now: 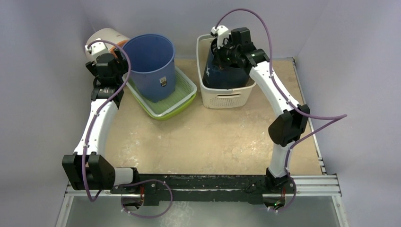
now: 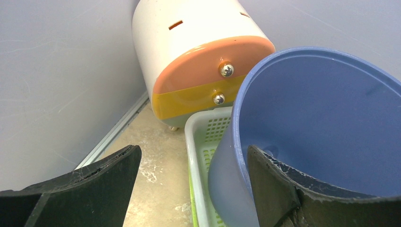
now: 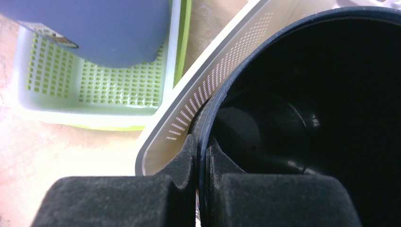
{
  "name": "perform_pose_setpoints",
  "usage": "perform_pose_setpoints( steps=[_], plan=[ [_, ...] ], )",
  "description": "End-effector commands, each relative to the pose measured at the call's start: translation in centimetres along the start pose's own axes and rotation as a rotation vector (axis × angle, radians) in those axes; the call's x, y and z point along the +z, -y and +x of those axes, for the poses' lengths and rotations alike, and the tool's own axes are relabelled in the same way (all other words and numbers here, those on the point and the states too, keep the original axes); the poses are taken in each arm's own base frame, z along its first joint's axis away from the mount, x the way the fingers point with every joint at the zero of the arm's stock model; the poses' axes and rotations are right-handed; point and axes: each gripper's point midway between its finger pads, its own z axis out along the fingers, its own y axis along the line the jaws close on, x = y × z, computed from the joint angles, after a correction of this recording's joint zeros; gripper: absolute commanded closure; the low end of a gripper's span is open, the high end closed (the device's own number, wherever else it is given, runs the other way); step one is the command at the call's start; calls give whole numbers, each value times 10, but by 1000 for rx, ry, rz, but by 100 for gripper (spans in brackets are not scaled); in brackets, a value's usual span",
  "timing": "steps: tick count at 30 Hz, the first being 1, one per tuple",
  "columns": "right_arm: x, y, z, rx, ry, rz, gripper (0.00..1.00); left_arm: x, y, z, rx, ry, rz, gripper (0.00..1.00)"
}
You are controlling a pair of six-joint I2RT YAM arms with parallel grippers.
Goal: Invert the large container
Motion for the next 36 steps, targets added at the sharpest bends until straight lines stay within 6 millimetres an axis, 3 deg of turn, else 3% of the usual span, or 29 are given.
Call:
perform_pose_setpoints(
  steps=[1, 7, 13, 17, 20, 25, 29, 36],
  plan=[
    [-83, 13, -116, -99, 342, 146, 100, -5, 0, -37, -32, 98, -2, 18],
    [-137, 25, -155, -39, 526, 161, 100, -3, 2, -41, -37, 106, -1, 18],
    [-199, 62, -178, 10, 712, 206, 100, -3, 2, -42, -43, 110, -2, 18],
    [-225, 78, -190, 4, 793, 234, 100, -2, 2, -44, -40, 113, -3, 18],
    [-229, 87, -184, 73, 834, 147, 100, -2, 2, -46, -37, 117, -7, 18],
    [-242, 96, -160, 190, 925, -47, 100, -4, -1, -48, -20, 120, -20, 18],
    [-253, 111, -140, 240, 977, -104, 100, -5, -4, -49, -14, 123, -31, 18],
    [-262, 133, -90, 430, 1092, -302, 100, -6, -6, -48, -7, 122, -38, 18]
  ],
)
